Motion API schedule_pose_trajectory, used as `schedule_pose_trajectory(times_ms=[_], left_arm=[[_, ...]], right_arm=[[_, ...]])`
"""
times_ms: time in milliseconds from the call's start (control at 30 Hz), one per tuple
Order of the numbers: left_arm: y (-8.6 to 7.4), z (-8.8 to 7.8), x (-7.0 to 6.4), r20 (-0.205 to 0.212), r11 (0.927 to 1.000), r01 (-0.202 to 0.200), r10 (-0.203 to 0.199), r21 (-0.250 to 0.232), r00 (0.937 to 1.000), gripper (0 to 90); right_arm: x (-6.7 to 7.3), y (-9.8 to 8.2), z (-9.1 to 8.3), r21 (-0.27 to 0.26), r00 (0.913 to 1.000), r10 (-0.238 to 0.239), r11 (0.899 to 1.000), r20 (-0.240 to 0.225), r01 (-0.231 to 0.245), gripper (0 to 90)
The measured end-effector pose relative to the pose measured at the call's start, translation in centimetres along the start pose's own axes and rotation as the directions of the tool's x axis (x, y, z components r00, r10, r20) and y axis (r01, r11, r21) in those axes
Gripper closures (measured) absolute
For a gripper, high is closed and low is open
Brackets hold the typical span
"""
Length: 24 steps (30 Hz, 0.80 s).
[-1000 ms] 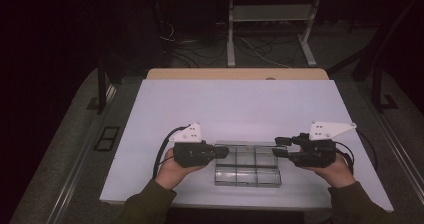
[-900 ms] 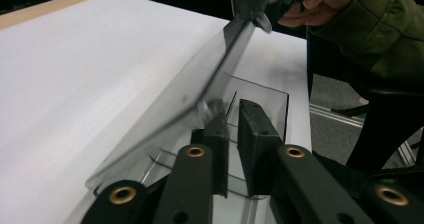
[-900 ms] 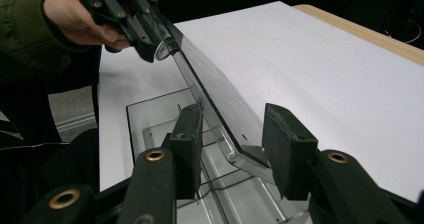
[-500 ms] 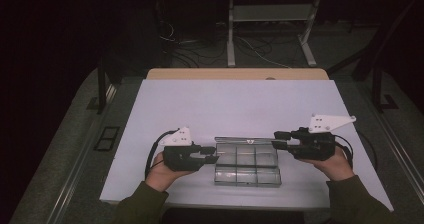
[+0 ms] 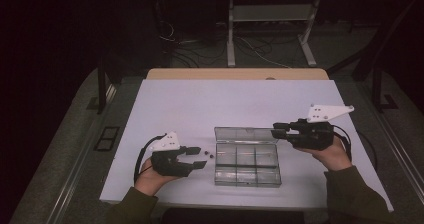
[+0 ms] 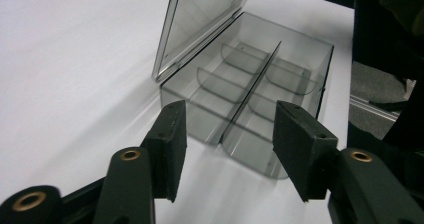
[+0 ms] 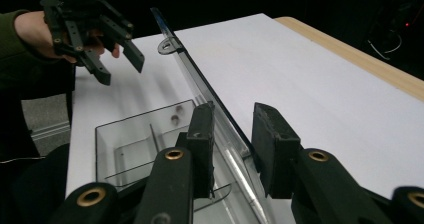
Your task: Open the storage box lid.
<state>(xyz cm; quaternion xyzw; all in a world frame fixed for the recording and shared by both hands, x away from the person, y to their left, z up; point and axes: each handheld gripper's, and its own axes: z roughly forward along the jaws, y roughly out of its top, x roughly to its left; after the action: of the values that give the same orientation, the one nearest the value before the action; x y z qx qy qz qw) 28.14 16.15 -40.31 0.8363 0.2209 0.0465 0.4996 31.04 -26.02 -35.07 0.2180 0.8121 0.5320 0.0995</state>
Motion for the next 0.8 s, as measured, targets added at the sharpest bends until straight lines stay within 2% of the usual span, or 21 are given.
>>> schedule_pose_trajectory(times_ms=[200, 433, 700, 800], left_arm=[[-1.0, -0.6, 0.2, -0.022, 0.9997, 0.024, -0.024, -0.006, 0.9995, 41.1], [-2.0, -0.7, 0.5, -0.038, 0.9991, 0.038, -0.038, 0.017, 0.9986, 36.4], [-2.4, -0.5, 0.8, -0.051, 0.9992, 0.033, -0.032, 0.024, 0.9982, 28.4], [-2.5, -0.5, 0.9, -0.063, 0.9989, 0.044, -0.043, 0.015, 0.9971, 24.5]], right_arm=[[-0.8, 0.4, 0.3, -0.003, 0.9999, 0.001, 1.000, 0.011, -0.001, 71.2], [-1.5, 0.8, 0.6, -0.003, 0.9997, -0.001, 1.000, 0.026, 0.001, 71.8], [-2.5, 1.0, 0.9, -0.010, 0.9995, 0.006, 1.000, 0.032, -0.006, 73.2], [-2.8, 1.1, 1.1, -0.009, 0.9993, 0.009, 1.000, 0.036, -0.009, 73.4]])
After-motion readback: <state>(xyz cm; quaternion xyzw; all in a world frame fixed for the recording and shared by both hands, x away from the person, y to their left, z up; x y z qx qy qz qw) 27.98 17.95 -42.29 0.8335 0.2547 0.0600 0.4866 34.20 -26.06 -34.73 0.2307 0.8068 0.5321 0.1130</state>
